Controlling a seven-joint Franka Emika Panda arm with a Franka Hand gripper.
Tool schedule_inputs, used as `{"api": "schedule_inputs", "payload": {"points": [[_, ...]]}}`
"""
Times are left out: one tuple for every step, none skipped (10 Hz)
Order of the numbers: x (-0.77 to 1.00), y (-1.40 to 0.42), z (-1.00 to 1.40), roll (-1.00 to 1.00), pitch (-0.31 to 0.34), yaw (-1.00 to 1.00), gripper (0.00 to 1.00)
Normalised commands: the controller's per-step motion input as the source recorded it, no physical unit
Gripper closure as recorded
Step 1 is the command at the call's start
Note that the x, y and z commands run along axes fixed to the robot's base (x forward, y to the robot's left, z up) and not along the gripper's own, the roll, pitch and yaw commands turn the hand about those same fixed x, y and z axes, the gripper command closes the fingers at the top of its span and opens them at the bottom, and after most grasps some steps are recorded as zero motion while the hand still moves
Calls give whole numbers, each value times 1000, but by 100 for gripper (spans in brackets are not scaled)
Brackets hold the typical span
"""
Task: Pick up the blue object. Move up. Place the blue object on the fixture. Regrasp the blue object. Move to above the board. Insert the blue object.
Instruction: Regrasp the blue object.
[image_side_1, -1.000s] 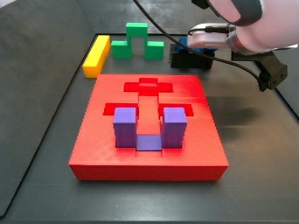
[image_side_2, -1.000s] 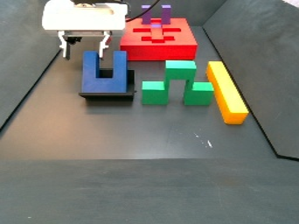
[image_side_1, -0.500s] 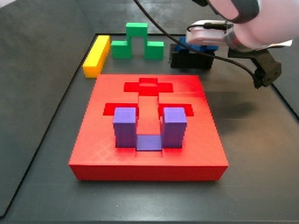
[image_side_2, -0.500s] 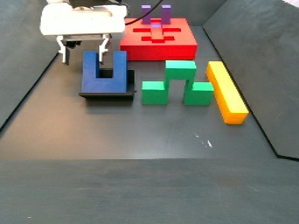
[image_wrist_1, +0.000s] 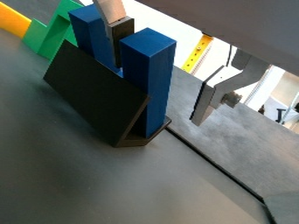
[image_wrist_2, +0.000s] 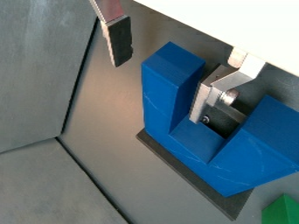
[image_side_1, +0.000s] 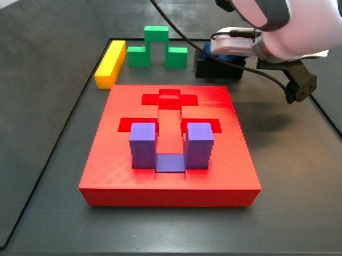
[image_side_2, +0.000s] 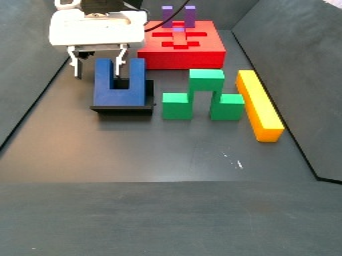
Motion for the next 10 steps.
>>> {"api": "schedule_inputs", "payload": {"points": [[0,0,0,0,0,0,100],[0,0,0,0,0,0,100],[0,0,0,0,0,0,100],[0,0,0,0,0,0,100],[0,0,0,0,0,0,100],[0,0,0,0,0,0,100],[0,0,0,0,0,0,100],[0,0,0,0,0,0,100],[0,0,0,0,0,0,100],[0,0,0,0,0,0,100]]}}
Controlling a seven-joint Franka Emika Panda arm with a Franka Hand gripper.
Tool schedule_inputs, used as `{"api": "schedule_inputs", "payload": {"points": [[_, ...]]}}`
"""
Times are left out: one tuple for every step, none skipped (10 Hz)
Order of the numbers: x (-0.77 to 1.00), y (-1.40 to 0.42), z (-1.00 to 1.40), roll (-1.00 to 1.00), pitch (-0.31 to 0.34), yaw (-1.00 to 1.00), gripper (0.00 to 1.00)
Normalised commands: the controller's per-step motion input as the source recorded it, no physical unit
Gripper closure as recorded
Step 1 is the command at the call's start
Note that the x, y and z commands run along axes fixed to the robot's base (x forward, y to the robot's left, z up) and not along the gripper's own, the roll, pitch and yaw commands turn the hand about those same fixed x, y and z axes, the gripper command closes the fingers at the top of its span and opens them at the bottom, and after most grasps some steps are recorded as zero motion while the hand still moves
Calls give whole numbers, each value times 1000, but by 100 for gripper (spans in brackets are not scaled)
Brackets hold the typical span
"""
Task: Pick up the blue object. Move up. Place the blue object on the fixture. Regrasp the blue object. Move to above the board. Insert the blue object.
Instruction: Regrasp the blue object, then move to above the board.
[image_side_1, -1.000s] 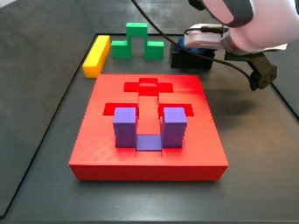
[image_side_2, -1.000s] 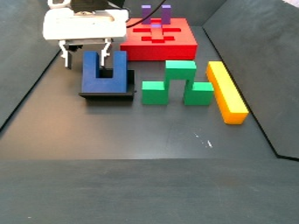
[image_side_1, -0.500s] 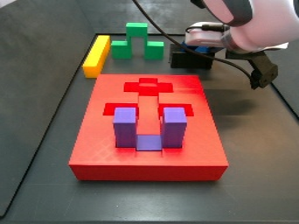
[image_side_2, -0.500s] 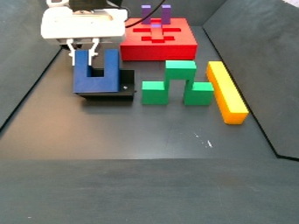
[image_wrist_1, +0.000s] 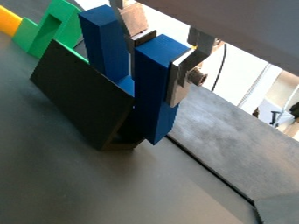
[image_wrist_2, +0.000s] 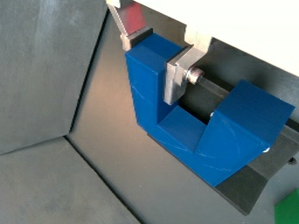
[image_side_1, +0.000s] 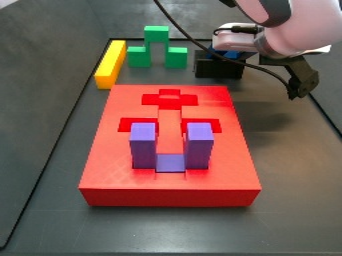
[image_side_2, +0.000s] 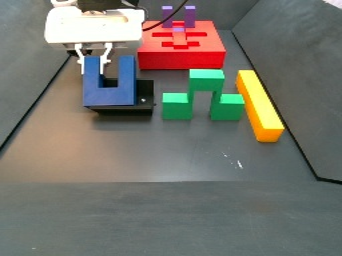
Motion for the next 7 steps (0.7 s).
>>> {"api": "schedule_inputs", "payload": {"points": [[0,0,0,0,0,0,100],[0,0,0,0,0,0,100],[0,0,0,0,0,0,100],[0,0,0,0,0,0,100],[0,0,0,0,0,0,100],[0,0,0,0,0,0,100],[0,0,1400,0,0,0,100]]}}
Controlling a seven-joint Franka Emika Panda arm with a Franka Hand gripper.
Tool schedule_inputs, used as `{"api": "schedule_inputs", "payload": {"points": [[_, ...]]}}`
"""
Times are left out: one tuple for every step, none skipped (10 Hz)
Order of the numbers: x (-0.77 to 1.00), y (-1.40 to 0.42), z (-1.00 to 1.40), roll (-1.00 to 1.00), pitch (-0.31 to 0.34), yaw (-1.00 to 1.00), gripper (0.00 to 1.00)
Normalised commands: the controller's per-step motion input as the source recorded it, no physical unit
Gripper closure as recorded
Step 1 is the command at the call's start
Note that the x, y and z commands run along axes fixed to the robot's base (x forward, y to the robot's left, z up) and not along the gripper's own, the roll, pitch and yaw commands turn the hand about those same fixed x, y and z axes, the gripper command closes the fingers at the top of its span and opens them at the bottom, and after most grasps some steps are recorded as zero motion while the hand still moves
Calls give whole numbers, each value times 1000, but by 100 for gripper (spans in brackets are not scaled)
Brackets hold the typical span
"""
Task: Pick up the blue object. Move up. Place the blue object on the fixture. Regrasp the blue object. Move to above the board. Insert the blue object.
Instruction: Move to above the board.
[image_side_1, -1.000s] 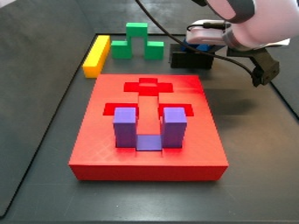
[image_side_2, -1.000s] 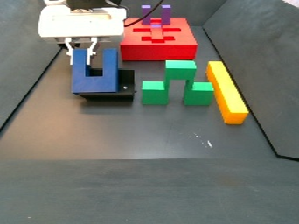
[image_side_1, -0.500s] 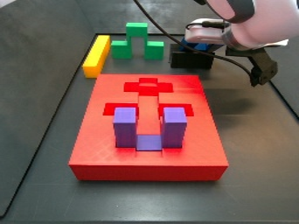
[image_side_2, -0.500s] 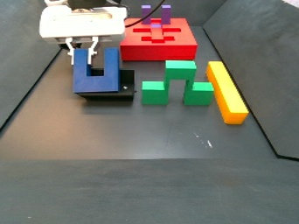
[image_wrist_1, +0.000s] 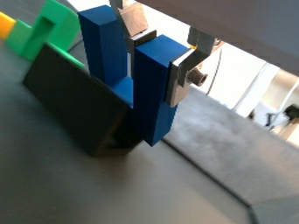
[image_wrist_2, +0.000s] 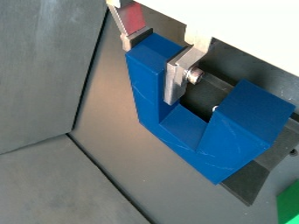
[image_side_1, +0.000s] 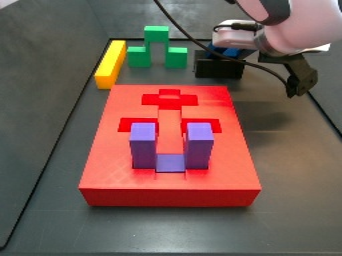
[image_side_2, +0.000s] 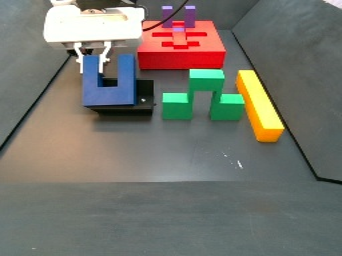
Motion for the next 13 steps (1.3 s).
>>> {"api": "schedule_inputs", "payload": {"points": [[-12,-9,1400,-46,41,-1,100],[-50,-29,1400,-106,40,-10,100],[-50,-9,1400,-63,29,6,100],[-33,-25,1400,-30,52,17,100],[-34,-36,1400,-14,56,13,100],[-25,-29,1400,-11,44,27,100],[-7,-22,835,-11,48,34,100],[18,-7,335,3,51,37,100],[31,-3,182,27,58,41,100],[-1344,-1400,262,-1000,59,23,100],[-1363,-1400,255,-1000,44,24,100],[-1400,-1375,263,-1000,16,32,100],[-1400,-1257,222,-1000,-12,40,100]]}}
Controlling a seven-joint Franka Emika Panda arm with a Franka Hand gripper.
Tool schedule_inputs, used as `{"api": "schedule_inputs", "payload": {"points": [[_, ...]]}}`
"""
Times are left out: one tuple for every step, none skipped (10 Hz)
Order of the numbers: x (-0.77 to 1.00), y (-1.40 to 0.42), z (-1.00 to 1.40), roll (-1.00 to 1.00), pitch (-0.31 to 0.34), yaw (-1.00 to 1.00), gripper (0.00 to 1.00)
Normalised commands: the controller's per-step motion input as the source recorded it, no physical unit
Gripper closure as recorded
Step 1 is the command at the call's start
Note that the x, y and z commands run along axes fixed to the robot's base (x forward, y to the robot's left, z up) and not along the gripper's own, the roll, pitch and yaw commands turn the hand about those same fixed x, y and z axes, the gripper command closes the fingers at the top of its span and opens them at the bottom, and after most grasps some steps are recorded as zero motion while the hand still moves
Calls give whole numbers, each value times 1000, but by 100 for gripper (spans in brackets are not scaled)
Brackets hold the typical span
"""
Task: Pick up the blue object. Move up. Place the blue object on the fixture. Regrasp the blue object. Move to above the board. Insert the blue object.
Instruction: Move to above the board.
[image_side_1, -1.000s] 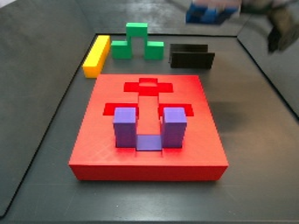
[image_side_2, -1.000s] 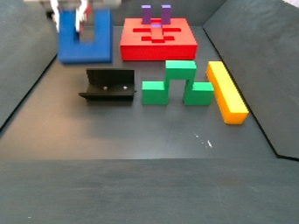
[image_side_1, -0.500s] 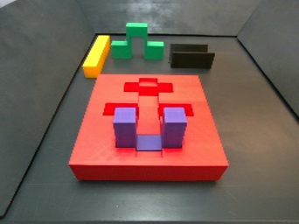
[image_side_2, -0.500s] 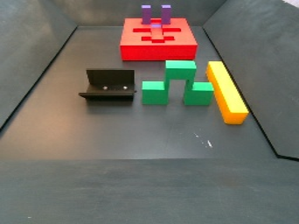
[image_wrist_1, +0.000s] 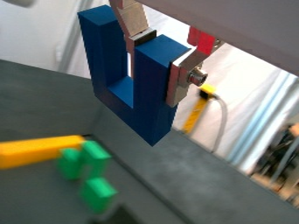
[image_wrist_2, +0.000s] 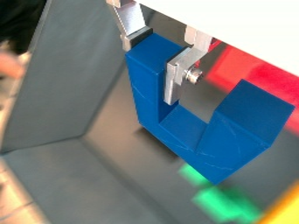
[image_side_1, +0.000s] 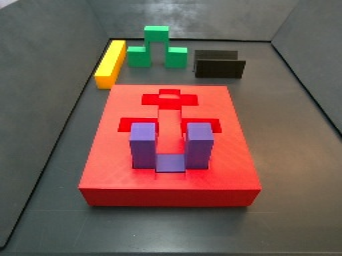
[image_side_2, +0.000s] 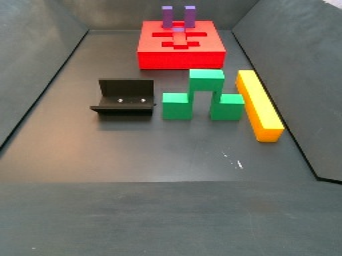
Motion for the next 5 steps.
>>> {"api": "schedule_inputs", "payload": {"points": [[-1400,-1239,218,-1000,-17,44,100],[-1400,-1211,201,-1000,-24,49,100],[-890,-743,130,-1000,-36,45,100],[-547,-413,63,-1000,-43,49,100],[-317,-202,24,-1000,-43,37,100]]}}
